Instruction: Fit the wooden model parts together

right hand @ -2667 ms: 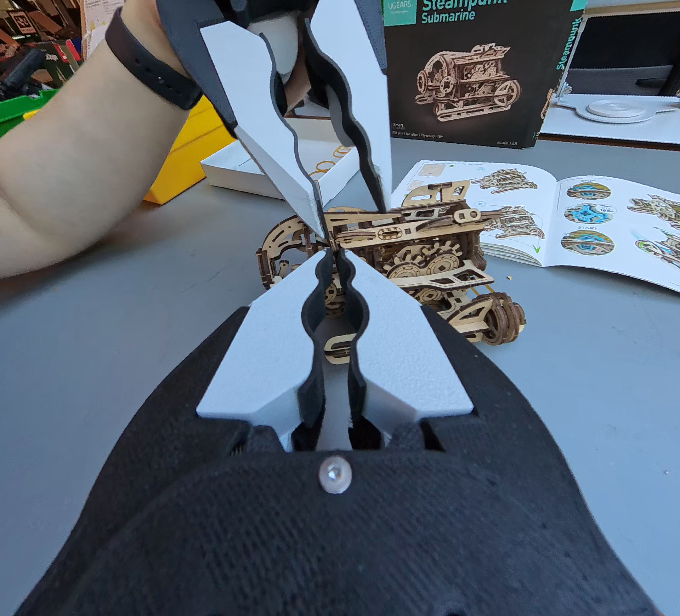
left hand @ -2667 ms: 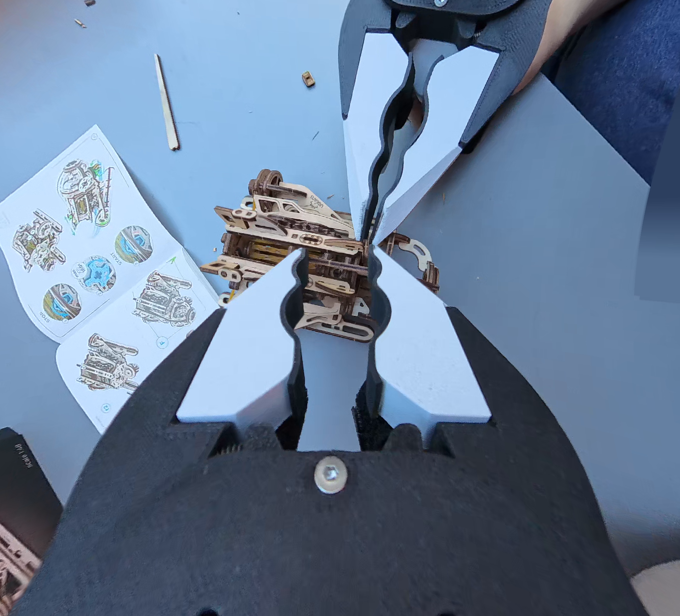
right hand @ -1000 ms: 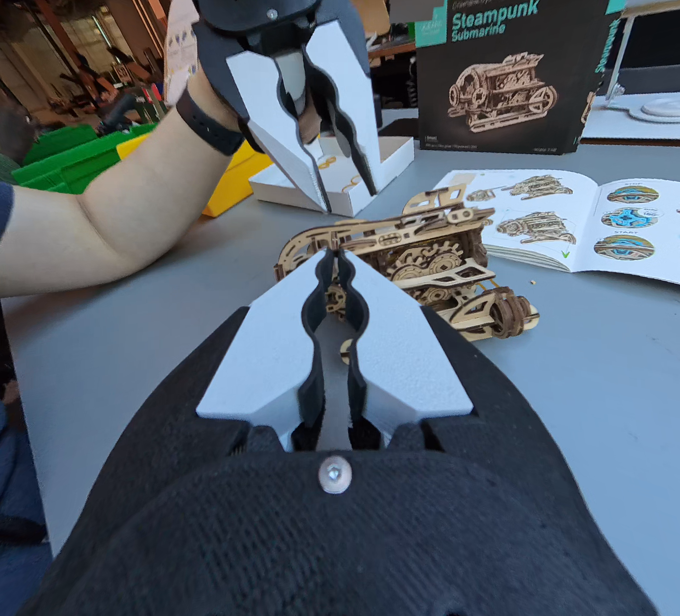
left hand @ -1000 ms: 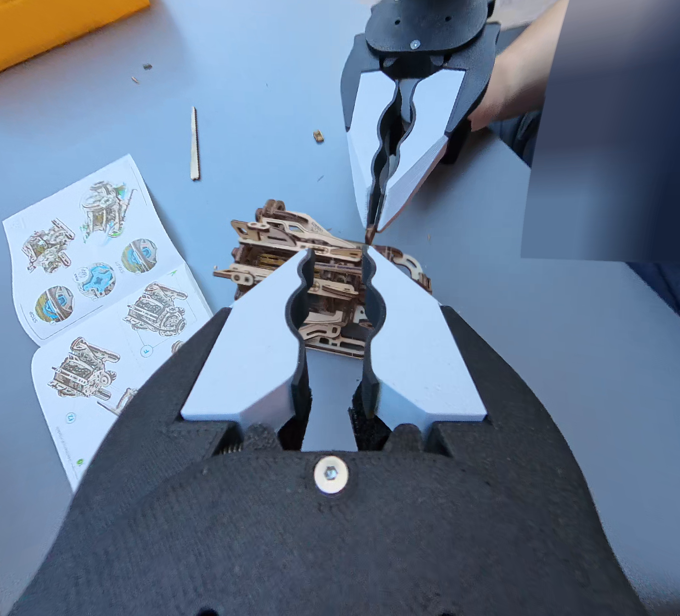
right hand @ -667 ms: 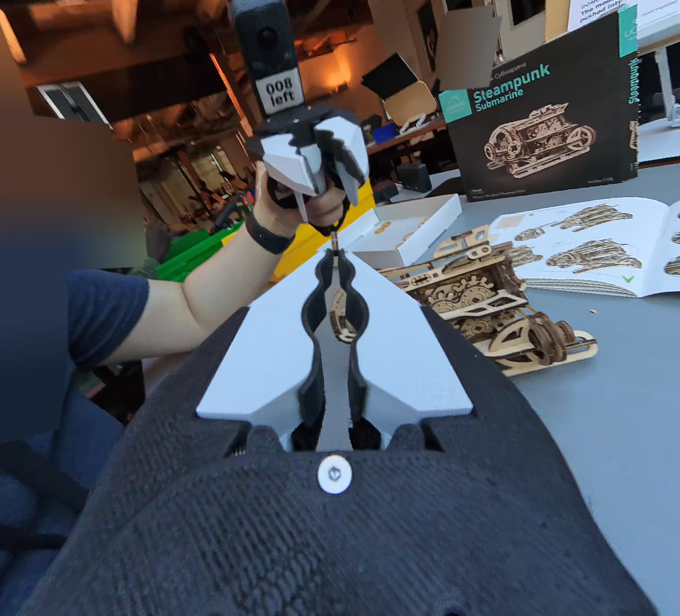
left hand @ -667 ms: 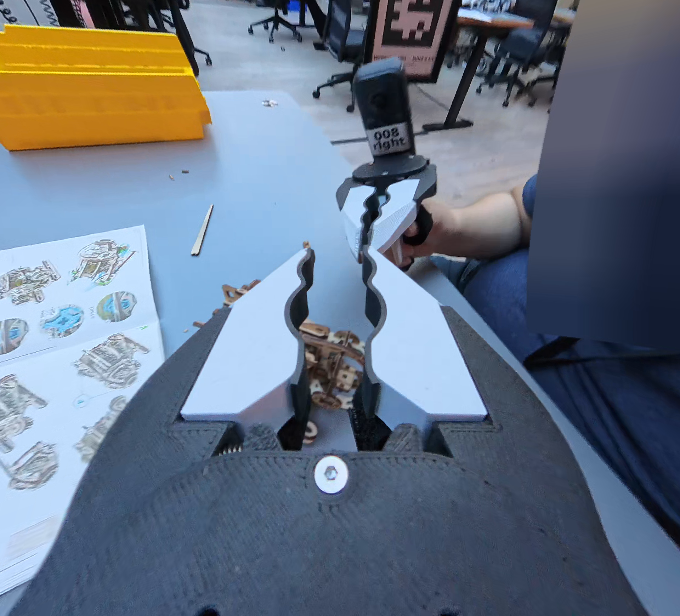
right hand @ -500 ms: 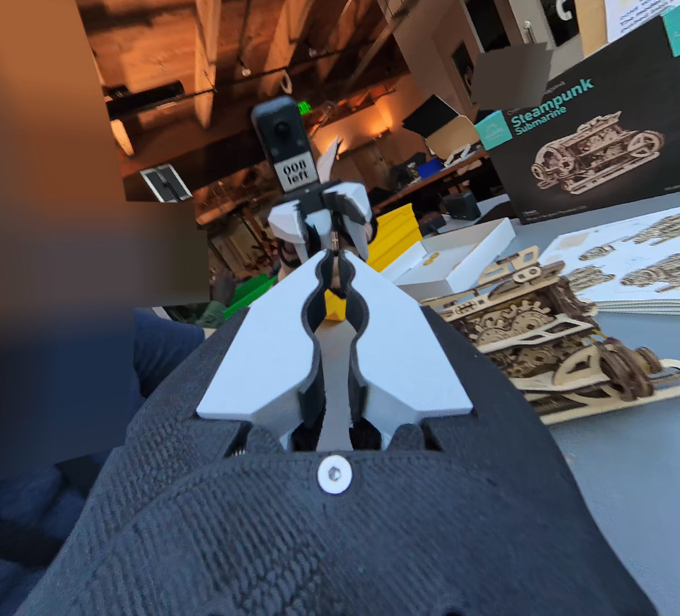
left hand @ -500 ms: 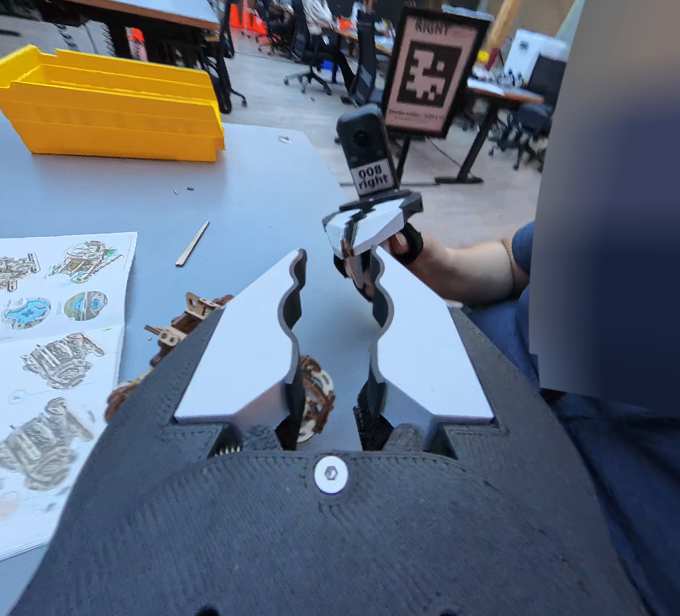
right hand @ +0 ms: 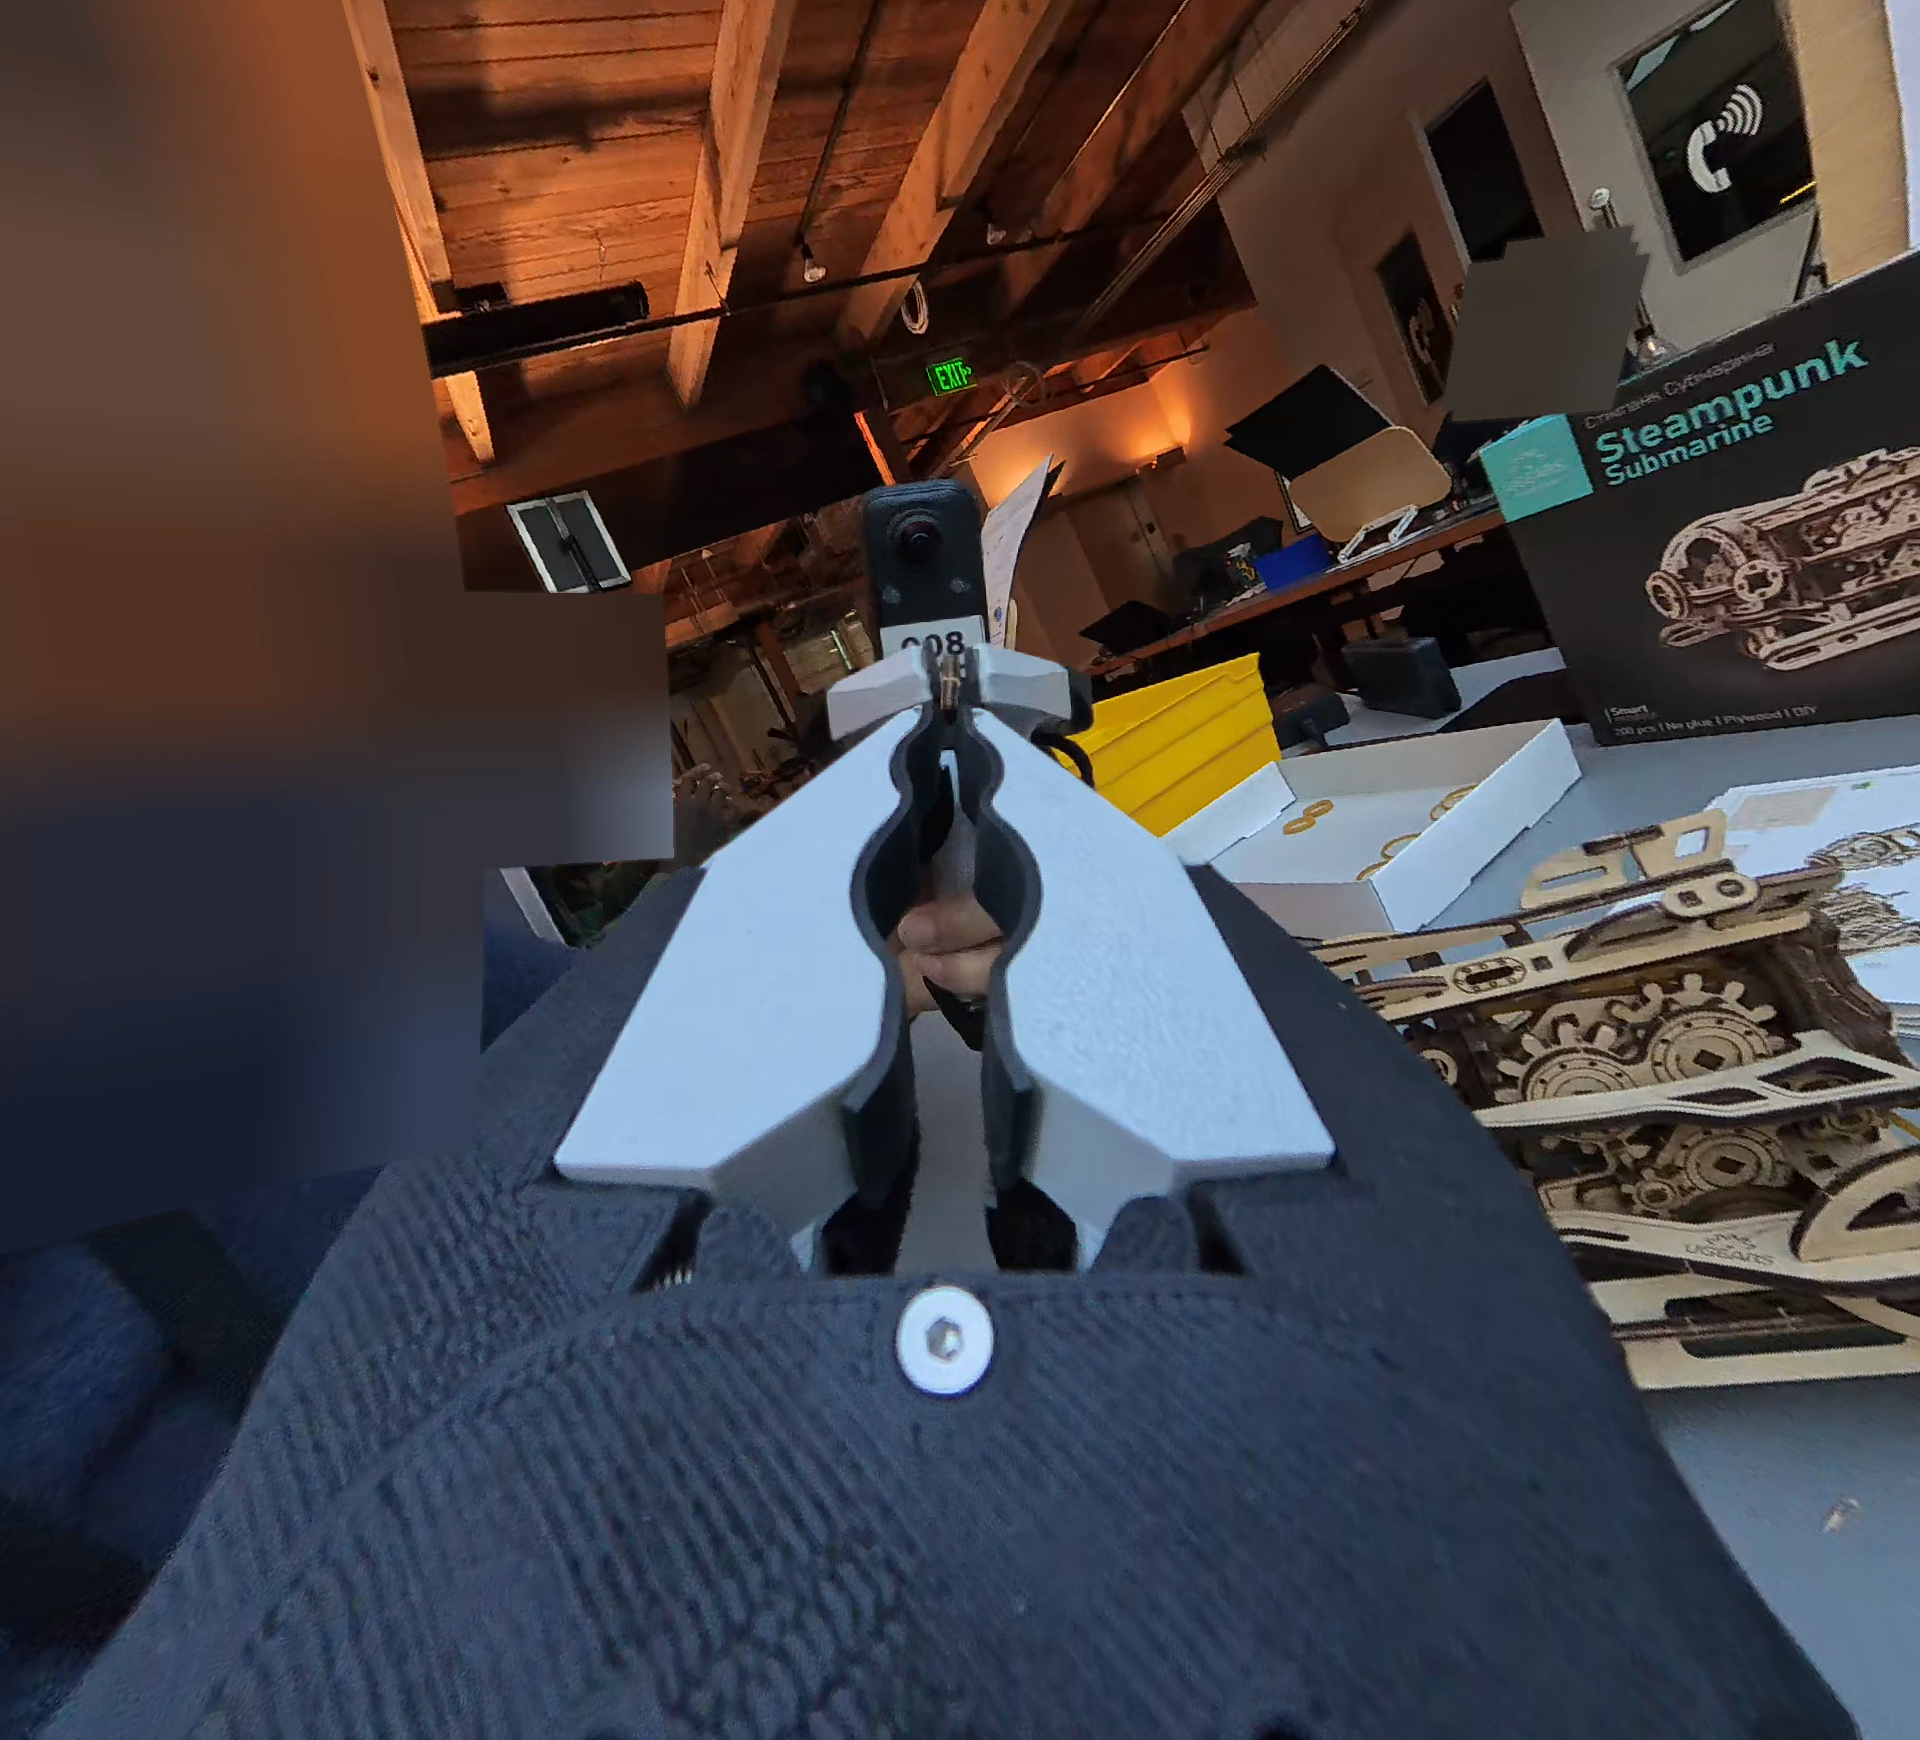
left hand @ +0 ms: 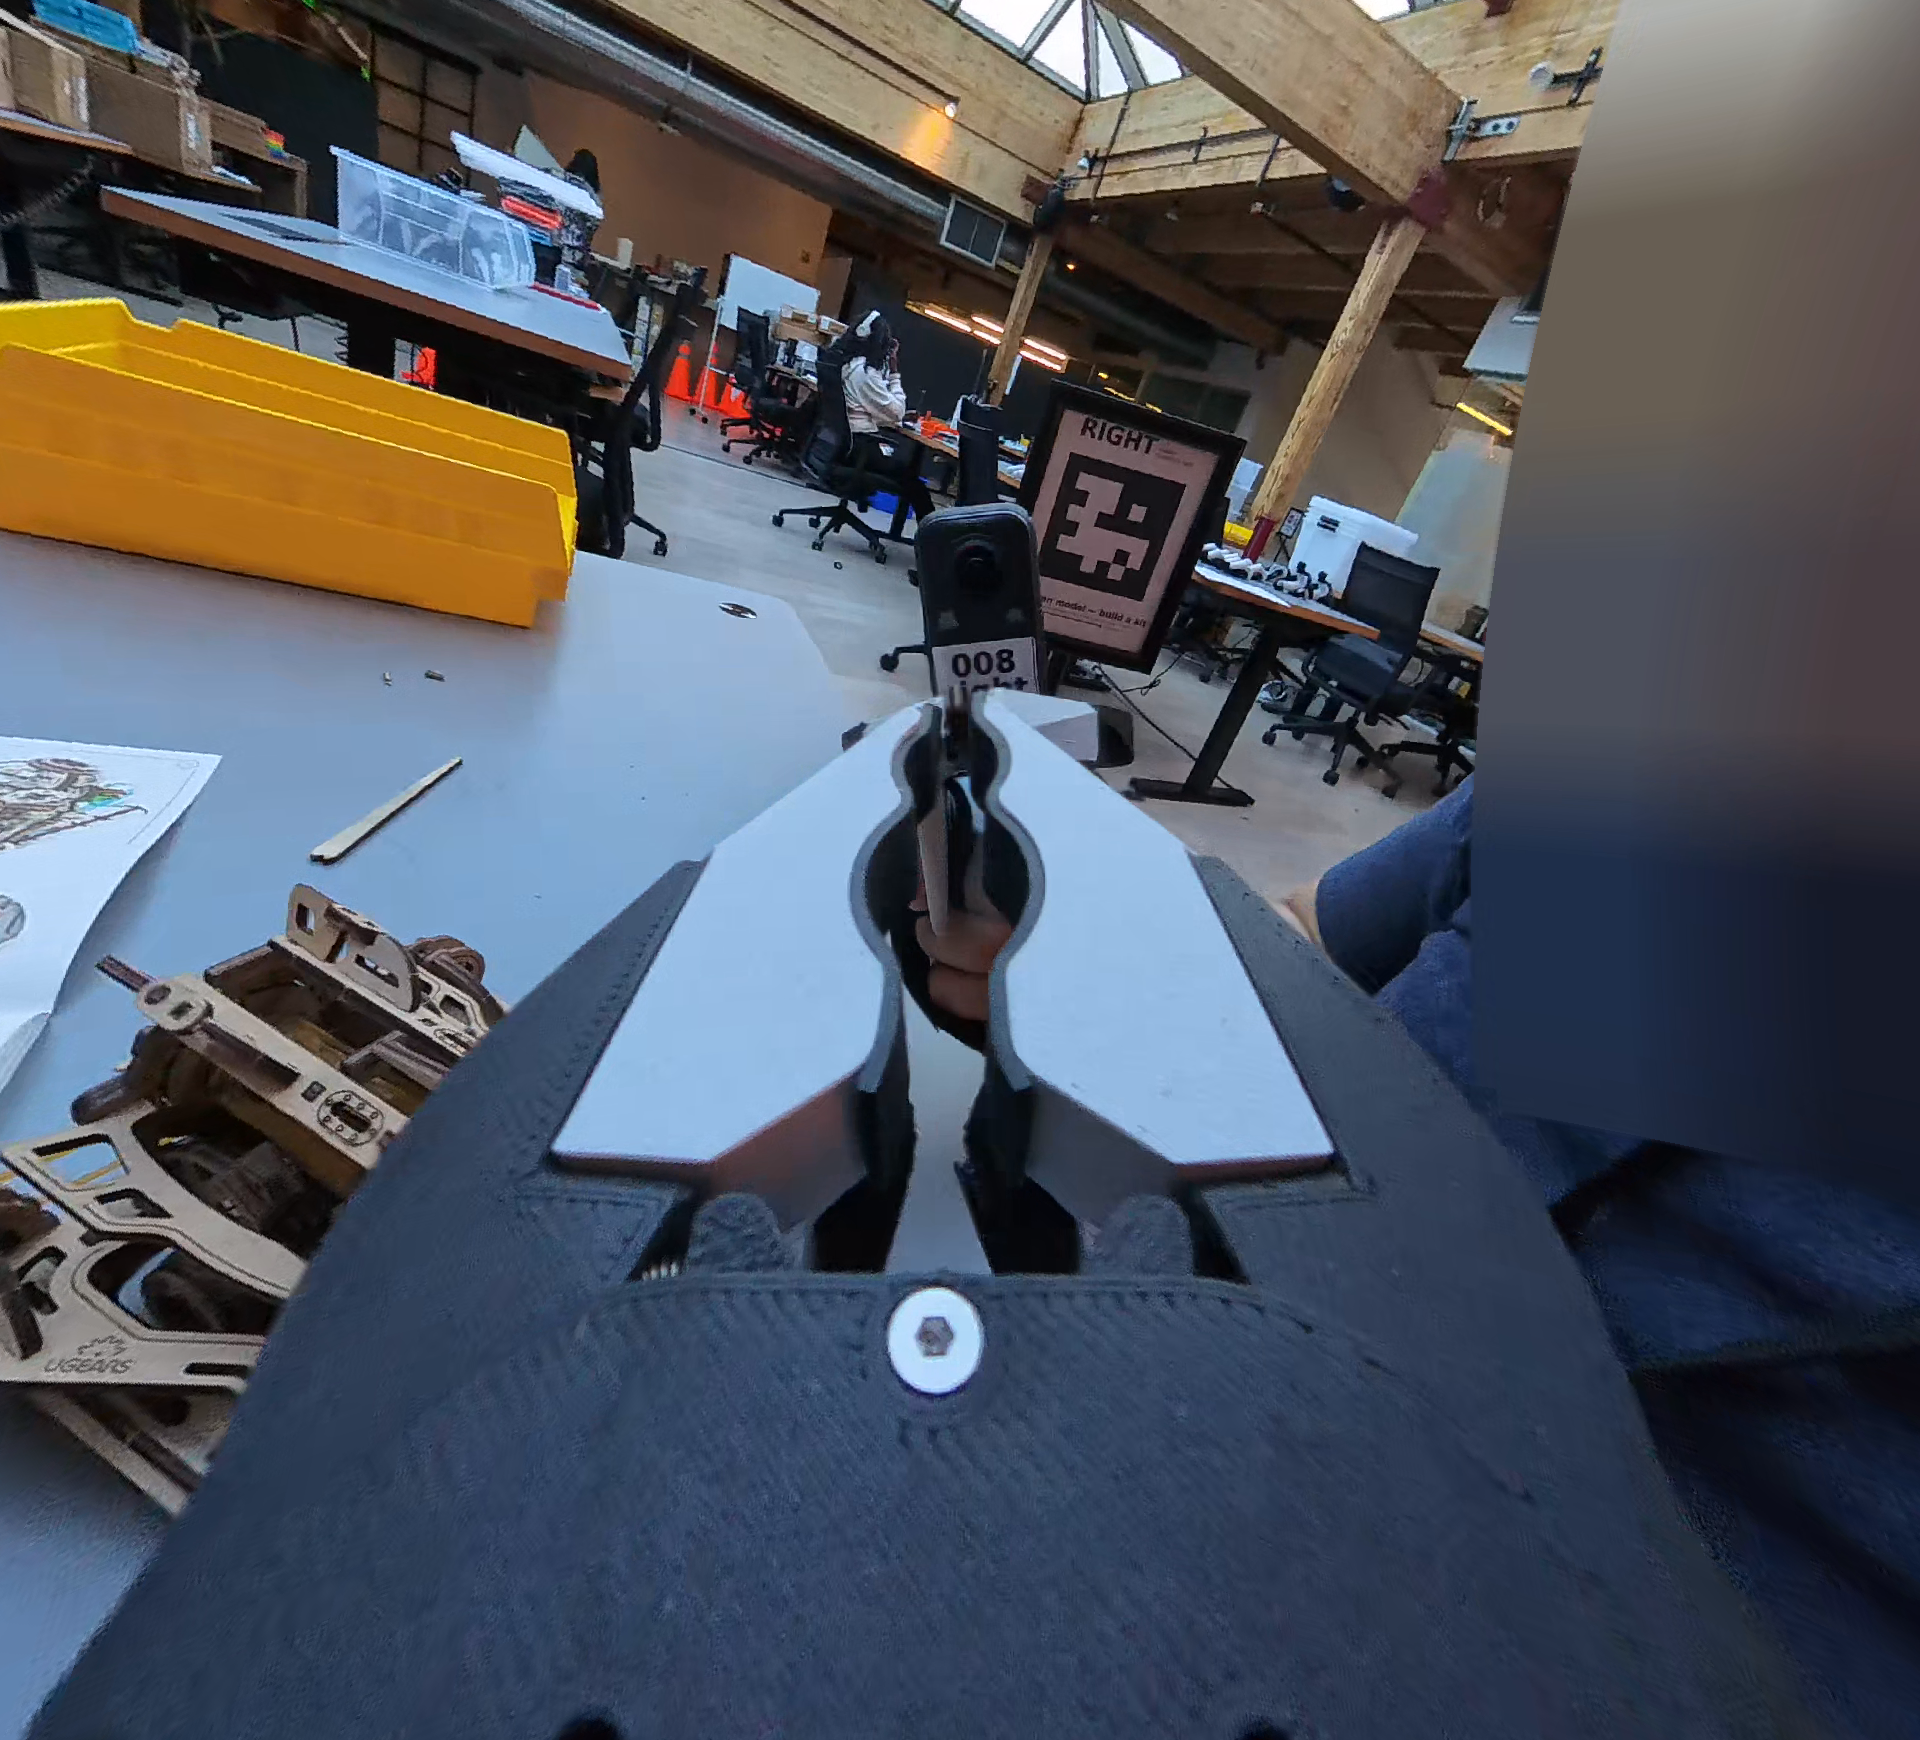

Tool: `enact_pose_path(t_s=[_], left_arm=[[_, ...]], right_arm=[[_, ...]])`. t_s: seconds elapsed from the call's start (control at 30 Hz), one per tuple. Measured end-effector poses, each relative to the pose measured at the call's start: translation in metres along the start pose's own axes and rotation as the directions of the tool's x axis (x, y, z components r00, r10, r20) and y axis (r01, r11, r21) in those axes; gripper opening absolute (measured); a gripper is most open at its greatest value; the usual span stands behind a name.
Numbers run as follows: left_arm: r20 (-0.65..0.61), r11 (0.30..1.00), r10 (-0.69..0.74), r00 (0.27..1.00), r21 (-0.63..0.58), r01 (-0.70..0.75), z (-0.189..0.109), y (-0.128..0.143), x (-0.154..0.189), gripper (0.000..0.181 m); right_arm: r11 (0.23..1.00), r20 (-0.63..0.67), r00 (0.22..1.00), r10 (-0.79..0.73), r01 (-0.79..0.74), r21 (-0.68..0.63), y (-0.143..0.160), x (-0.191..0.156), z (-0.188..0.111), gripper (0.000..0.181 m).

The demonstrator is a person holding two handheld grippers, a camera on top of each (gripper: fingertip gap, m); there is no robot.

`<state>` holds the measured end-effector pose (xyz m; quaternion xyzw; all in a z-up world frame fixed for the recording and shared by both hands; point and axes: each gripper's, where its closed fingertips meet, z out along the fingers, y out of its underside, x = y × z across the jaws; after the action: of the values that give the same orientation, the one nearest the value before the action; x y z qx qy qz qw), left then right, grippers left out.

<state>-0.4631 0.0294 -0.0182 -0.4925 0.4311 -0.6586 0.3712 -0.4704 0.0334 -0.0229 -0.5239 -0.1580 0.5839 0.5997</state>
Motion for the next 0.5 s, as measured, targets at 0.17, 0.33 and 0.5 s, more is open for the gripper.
enact_pose_path(t_s=[0.17, 0.33, 0.5], left_arm=[[0.022, 0.973, 0.104, 0.994, -0.211, -0.097, -0.007, 0.018, -0.007, 0.001], [0.019, 0.787, 0.297, 0.955, -0.571, -0.234, -0.029, 0.056, -0.019, 0.001], [0.027, 0.761, 0.035, 0.999, -0.649, -0.010, -0.033, 0.072, -0.003, 0.001]], right_arm=[[0.960, -0.023, 0.979, -0.202, 0.193, -0.204, 0.010, 0.009, -0.009, 0.001], [0.756, 0.087, 0.897, -0.433, 0.414, -0.508, 0.020, 0.001, -0.012, 0.010], [0.382, 0.286, 0.631, -0.721, 0.707, -0.595, 0.050, -0.002, -0.008, 0.033]])
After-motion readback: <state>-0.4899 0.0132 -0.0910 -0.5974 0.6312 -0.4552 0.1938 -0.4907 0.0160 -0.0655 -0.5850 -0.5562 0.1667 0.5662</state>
